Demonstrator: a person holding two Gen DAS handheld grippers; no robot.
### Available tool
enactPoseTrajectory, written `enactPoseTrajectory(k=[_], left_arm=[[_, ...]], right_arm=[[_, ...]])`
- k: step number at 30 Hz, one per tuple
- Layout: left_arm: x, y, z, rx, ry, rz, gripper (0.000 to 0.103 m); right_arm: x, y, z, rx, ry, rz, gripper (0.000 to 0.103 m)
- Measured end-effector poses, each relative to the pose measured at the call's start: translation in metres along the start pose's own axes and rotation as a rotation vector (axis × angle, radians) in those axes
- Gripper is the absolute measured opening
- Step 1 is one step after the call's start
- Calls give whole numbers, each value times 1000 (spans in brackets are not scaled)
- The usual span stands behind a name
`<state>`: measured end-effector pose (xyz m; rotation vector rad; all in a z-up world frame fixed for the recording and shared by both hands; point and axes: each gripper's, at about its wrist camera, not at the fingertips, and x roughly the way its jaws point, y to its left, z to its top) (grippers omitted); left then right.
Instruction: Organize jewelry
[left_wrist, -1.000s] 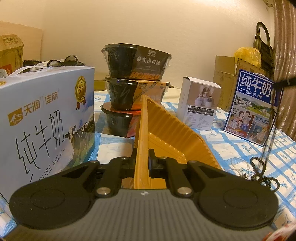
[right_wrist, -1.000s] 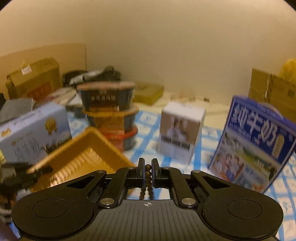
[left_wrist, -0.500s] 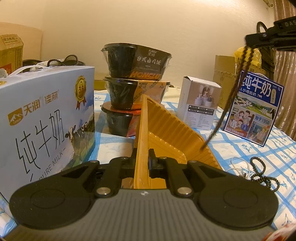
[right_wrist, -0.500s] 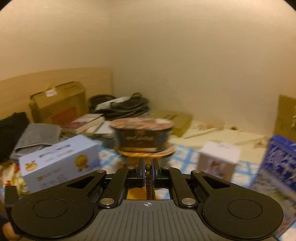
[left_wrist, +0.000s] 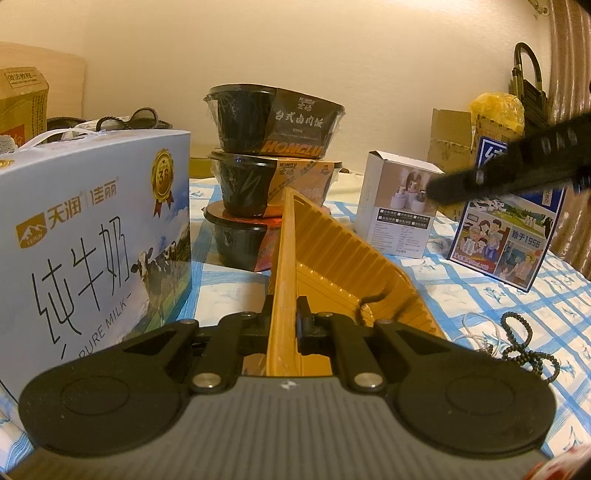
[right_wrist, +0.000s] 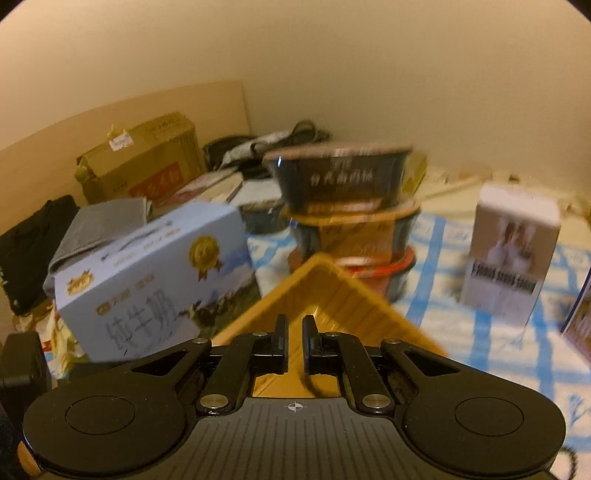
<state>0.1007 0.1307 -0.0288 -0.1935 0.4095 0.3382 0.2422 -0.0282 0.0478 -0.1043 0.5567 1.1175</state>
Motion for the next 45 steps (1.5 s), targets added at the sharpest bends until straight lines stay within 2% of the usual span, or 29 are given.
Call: enactPoseTrajectory(k=[5,6,8,9,10,13,16,20,24,29,33,37,38,40,41,43,45], left_arm=[[0,1,0,0,1,1,8],[0,1,0,0,1,1,8],[0,1,0,0,1,0,8],[1,1,0,0,2,0,8],[1,2,0,0,2,0,8],[1,2,0,-2,4,-1,8],[1,2,-1,0,2,2,8],[1,2,-1,-1,2,5,8],[2,3,-2,10,9,7,9],[2,3,-2,15,12,8,9],[2,2,-1,19,11,4,9],[2,1,-1,16,12,5,9],[2,2,-1,15,12,4,8],[2,1,-1,16,12,2,8],[2,2,-1,15,12,2,8],[1,2,-1,15,12,2,8],[1,2,-1,14,11,2,8]], right_arm=[[-13,-5,-15,25,-4,-16,9],[-20,-8,-17,41,-17,-24,15],[-39,-20,-24,77,-52,-62,37],[-51,-29,-30,93,-76,-103,58],[-62,-37,-35,107,-97,-146,70],[-90,-72,-56,173,-107,-252,75],[-103,-109,-83,214,-39,-369,78],[-92,-143,-123,221,112,-408,79],[-70,-145,-147,115,208,-401,79],[-43,-142,-155,34,265,-361,79],[-22,-141,-163,-46,323,-371,80],[-19,-146,-162,-26,322,-356,79],[-20,-150,-163,-2,320,-346,76],[-23,-152,-164,28,306,-332,59],[-25,-151,-163,28,304,-324,54],[-27,-148,-161,30,308,-311,26],[-27,-145,-159,26,319,-319,22]])
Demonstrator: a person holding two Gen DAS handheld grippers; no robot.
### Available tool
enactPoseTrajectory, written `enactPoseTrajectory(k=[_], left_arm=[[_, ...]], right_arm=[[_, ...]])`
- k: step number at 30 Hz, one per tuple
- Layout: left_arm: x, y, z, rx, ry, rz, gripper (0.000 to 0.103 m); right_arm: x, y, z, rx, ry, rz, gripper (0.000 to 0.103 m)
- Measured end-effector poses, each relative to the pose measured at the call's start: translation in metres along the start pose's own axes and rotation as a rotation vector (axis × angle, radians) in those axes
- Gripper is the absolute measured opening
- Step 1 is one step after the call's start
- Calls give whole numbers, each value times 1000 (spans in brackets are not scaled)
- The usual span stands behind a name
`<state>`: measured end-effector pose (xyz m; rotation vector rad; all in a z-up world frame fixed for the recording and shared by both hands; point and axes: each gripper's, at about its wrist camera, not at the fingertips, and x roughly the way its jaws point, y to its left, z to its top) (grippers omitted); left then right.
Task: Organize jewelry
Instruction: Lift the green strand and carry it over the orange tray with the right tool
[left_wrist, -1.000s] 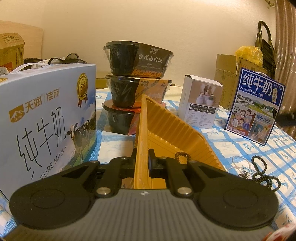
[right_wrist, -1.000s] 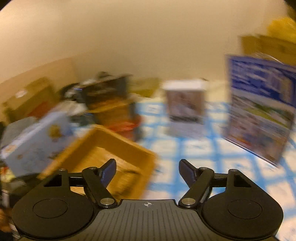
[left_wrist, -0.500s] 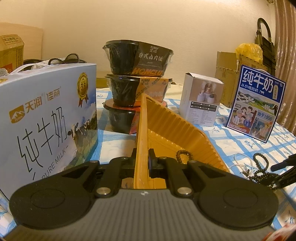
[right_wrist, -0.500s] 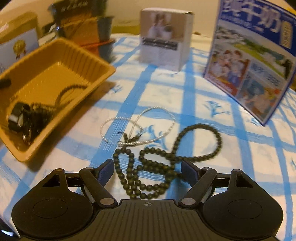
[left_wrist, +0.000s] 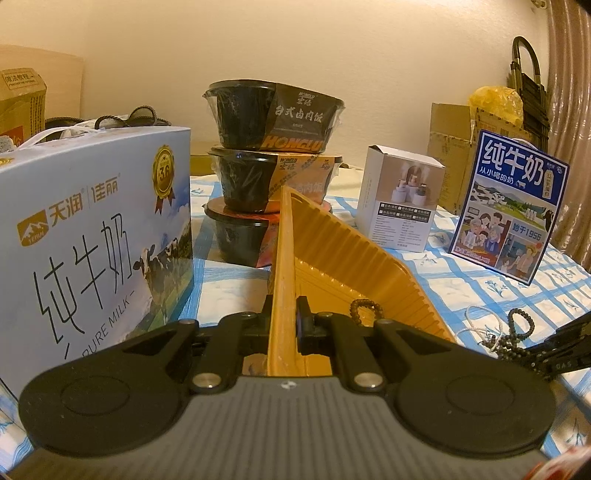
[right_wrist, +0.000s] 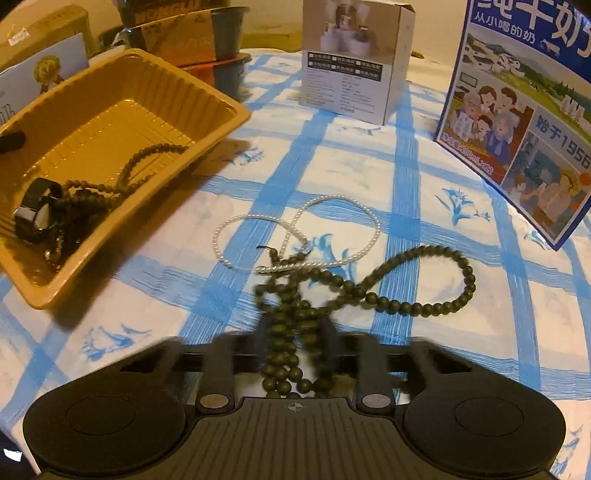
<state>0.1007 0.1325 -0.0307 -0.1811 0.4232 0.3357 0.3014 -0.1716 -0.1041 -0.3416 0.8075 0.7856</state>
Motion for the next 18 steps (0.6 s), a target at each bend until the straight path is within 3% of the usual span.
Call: enactPoseTrajectory(k=[2,4,10,18], left_arm=[[0,0,0,1,-1,-2,8],[-1,0,0,3,0,-1,8],[0,0,0,3,1,-2,8],[0,0,1,-2,1,-3,8]], right_arm=[[-3,3,0,-9,-3,-10,21],[-11,2,3,19,-32,2,7],[-66,-1,33,39,-185,-39,7],[-179,4,98,8,-418,-94,7]])
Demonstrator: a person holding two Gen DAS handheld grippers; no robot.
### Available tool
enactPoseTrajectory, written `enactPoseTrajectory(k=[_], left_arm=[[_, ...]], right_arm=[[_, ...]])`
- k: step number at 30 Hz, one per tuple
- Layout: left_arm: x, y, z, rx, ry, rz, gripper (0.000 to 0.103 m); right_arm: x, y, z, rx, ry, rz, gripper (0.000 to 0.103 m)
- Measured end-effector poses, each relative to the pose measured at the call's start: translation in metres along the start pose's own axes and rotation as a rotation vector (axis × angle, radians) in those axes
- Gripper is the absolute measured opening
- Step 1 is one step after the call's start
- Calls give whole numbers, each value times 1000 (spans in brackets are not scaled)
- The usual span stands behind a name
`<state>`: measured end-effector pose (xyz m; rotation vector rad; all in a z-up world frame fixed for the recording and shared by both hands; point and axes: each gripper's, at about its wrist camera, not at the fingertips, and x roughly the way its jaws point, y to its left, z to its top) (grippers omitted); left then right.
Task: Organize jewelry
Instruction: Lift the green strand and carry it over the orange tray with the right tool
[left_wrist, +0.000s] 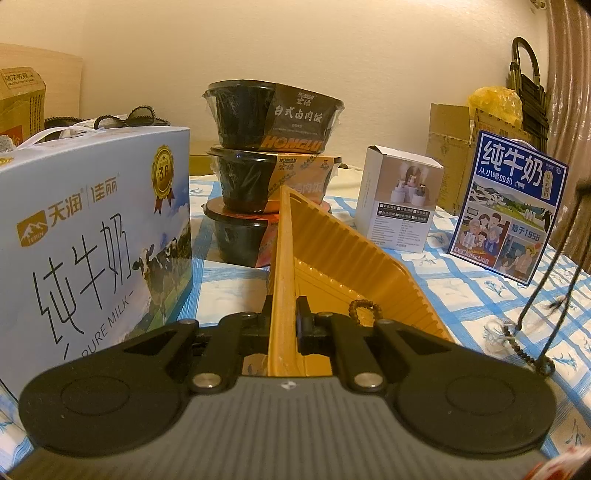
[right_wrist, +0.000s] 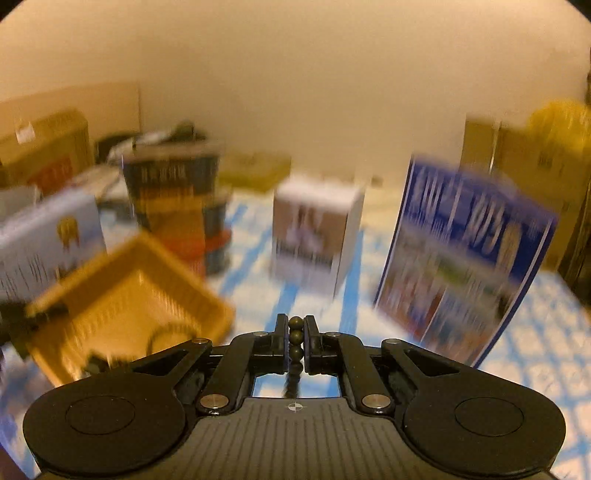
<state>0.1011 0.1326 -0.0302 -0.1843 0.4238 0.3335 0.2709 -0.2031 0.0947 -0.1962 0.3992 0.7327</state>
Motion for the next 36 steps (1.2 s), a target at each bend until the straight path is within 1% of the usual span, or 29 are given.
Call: enactPoseTrajectory(k=[3,7,14,18,22,27,30,32,36], left_arm=[[0,0,0,-5,0,-1,8],[0,0,0,-10,0,-1,8],[0,2,0,-23,-1,-1,8],[1,3,0,-25,0,-5,8],[1,3,0,-27,1,-5,8],[1,4,0,-31,1,-7,8],[1,5,-1,-33,2,-7,8],[1,5,-1,-34,2,-7,8],[1,4,-2,-33,0,-7,8]], right_arm=[[-24,2,35,-10,-56,-3,7],[-48,8,77,-36,-109,-10,7],[-78,28,130,-89,-196,6,7],[-87,43,156,-93,-261,46,7],[-92,64,177,-105,-322,108,7],[-83,84,186,-84,-363,207,7],[-71,96,184,-63,-364,269,7],[-59,105,181,-53,-346,308,7],[-20,127,163,-15,-254,383,7]])
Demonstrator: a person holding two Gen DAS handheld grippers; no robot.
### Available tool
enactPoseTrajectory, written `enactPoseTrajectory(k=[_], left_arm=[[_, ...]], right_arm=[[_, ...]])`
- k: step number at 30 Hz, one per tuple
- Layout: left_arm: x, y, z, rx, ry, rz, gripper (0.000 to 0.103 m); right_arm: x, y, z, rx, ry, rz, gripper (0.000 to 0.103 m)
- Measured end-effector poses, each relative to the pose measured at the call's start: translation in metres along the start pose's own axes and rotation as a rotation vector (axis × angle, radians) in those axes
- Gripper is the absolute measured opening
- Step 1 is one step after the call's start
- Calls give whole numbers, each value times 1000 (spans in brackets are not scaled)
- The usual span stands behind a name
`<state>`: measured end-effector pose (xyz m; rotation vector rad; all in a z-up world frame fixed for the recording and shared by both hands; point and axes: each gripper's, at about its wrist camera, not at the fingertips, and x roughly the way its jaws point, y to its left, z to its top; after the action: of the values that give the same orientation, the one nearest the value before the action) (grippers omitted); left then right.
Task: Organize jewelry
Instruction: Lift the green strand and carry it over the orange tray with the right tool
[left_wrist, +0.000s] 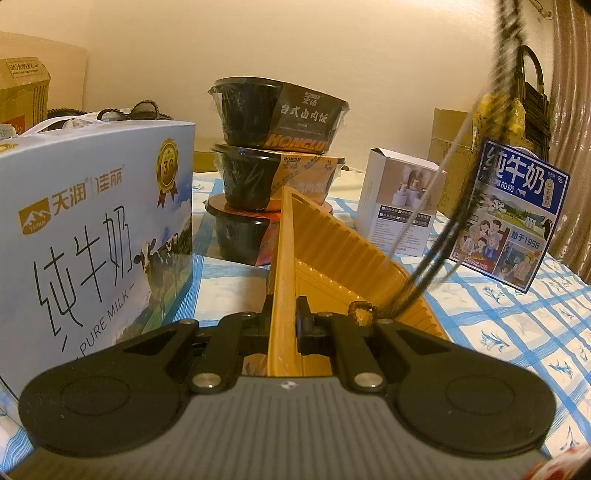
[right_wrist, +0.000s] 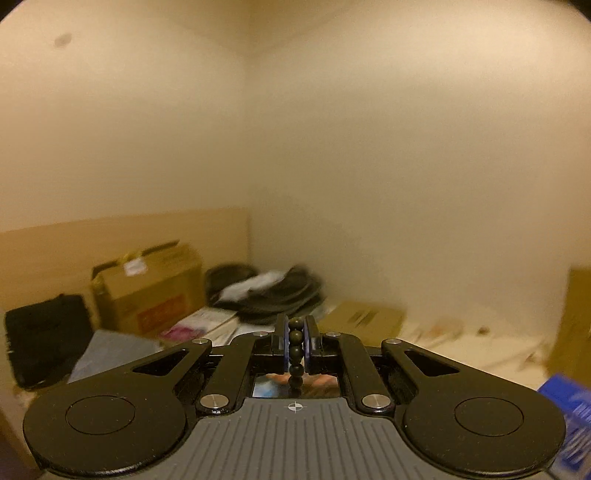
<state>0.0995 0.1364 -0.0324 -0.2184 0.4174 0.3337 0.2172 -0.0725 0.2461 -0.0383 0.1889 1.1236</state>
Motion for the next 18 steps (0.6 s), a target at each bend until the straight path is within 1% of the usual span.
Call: enactPoseTrajectory(k=[5,8,10,15,18], left_arm=[[1,2,-1,-6,5,0,8],[0,2,-1,-11,5,-1,8],[0,2,-1,-14,4,-2,8],[-1,3,-1,-17,3,-4,9],[-1,3,-1,-15,3,-2,9]], right_arm=[[51,1,-50,109,130,57,7],[69,0,-85,179,202,69,7],[79,-4,-116,239,257,73,7],[97,-18,-199,379,388,47,7],[106,-26,-236,435,438,26,7]])
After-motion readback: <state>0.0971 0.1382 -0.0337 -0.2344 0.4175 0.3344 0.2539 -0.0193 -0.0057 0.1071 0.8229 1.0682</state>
